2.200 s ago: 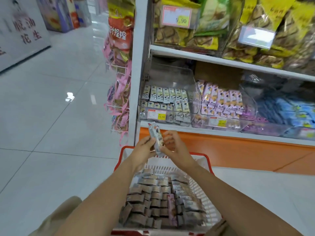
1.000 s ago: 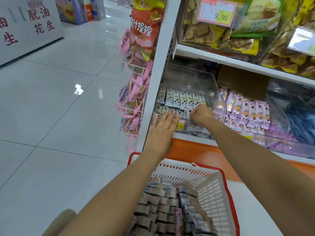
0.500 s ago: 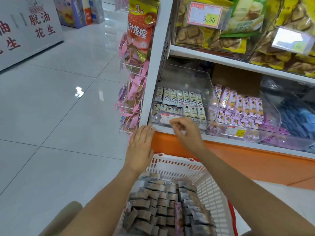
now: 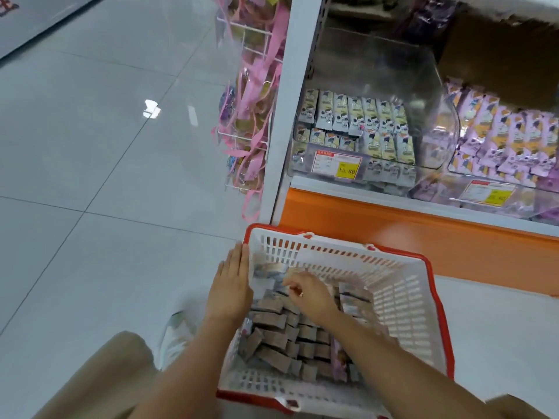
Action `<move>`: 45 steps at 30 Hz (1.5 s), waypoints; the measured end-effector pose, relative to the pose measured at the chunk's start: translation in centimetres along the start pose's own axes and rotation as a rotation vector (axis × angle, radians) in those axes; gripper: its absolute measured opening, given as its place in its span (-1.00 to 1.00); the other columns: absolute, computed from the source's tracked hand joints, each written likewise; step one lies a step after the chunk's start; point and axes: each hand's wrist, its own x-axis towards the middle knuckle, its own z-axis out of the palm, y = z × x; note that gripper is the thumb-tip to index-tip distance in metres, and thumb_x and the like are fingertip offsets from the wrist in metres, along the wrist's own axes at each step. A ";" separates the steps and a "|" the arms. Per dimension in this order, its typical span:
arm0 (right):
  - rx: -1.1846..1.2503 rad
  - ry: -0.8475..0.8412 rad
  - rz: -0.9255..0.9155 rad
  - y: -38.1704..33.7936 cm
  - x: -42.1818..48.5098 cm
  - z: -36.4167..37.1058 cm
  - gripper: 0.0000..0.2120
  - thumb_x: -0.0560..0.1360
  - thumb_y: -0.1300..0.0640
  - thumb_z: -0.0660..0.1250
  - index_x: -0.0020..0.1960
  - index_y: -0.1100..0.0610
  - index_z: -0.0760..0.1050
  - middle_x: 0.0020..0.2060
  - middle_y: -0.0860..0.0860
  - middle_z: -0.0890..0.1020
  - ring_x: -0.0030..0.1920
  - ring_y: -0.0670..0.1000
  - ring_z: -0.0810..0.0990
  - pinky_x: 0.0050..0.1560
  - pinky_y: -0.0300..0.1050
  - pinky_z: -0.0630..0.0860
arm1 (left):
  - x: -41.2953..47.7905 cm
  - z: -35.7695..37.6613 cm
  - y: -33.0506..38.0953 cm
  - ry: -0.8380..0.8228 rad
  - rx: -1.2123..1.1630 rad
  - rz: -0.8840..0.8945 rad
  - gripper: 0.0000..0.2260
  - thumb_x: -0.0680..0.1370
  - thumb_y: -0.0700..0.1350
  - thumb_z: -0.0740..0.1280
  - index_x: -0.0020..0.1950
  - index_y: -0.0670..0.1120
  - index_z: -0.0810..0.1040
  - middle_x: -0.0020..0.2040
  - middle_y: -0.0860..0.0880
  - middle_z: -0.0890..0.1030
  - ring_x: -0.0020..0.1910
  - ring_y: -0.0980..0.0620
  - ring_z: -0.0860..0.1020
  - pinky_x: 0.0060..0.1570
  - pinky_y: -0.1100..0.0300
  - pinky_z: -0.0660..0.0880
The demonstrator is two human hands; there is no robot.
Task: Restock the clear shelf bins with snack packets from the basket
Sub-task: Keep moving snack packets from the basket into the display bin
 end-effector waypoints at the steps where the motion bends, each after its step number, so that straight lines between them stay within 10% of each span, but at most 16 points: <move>1: -0.007 -0.039 0.004 0.4 0.2 0.9 -0.83 0.52 0.24 0.24 -0.03 0.16 0.61 -0.10 0.04 0.63 -0.12 0.03 0.57 -0.06 -0.03 0.51 | 0.0 0.3 -0.2 0.012 -0.022 0.009 -0.28 0.58 -0.26 0.17 0.59 -0.12 -0.24 0.61 -0.08 -0.16 0.59 -0.05 -0.09 0.49 0.11 -0.18; 13: -0.216 -0.254 0.232 3.1 3.1 9.0 -0.57 0.53 0.13 0.28 0.38 0.04 0.36 0.22 0.11 0.45 0.09 0.14 0.50 0.00 -0.04 0.53 | 0.1 1.2 -0.7 0.044 -0.062 0.035 -0.29 0.58 -0.20 0.21 0.59 -0.12 -0.17 0.61 -0.10 -0.05 0.58 -0.08 0.04 0.54 0.06 0.07; 37: 0.311 0.193 0.082 -3.0 0.4 -3.8 -0.90 0.49 0.14 0.36 -0.03 0.12 0.61 -0.13 0.01 0.64 -0.10 -0.04 0.58 -0.04 -0.17 0.49 | 0.1 -0.3 0.4 -0.022 0.045 0.011 -0.39 0.67 0.01 0.03 0.59 -0.15 -0.20 0.61 -0.12 -0.17 0.58 -0.10 -0.18 0.55 -0.02 -0.15; 40: 0.346 0.238 0.033 -4.9 0.3 -6.6 -0.92 0.48 0.11 0.39 -0.11 0.10 0.63 -0.25 -0.02 0.65 -0.23 -0.09 0.57 -0.15 -0.17 0.50 | 0.7 -2.9 2.2 0.038 -0.085 0.085 -0.44 0.64 0.06 -0.07 0.60 -0.14 0.06 0.60 -0.14 0.08 0.57 -0.14 0.05 0.52 0.00 -0.02; 42: 0.379 0.266 0.007 -6.0 0.1 -8.4 -0.90 0.48 0.11 0.40 -0.11 0.13 0.65 -0.27 -0.02 0.67 -0.24 -0.08 0.60 -0.15 -0.12 0.54 | 1.2 -4.9 3.6 0.033 -0.324 0.174 -0.54 0.62 0.04 -0.01 0.44 -0.08 0.42 0.34 -0.13 0.52 0.33 -0.14 0.43 0.26 0.05 0.34; 45: 0.451 0.358 -0.025 -7.4 -0.2 -11.2 -0.86 0.49 0.11 0.42 -0.01 0.16 0.63 -0.19 -0.02 0.67 -0.14 -0.05 0.63 -0.06 -0.08 0.57 | 1.7 -7.6 5.5 -0.130 -0.662 0.182 -0.85 0.67 -0.08 0.15 0.10 0.04 0.51 -0.15 0.07 0.58 -0.12 0.01 0.55 -0.12 0.14 0.41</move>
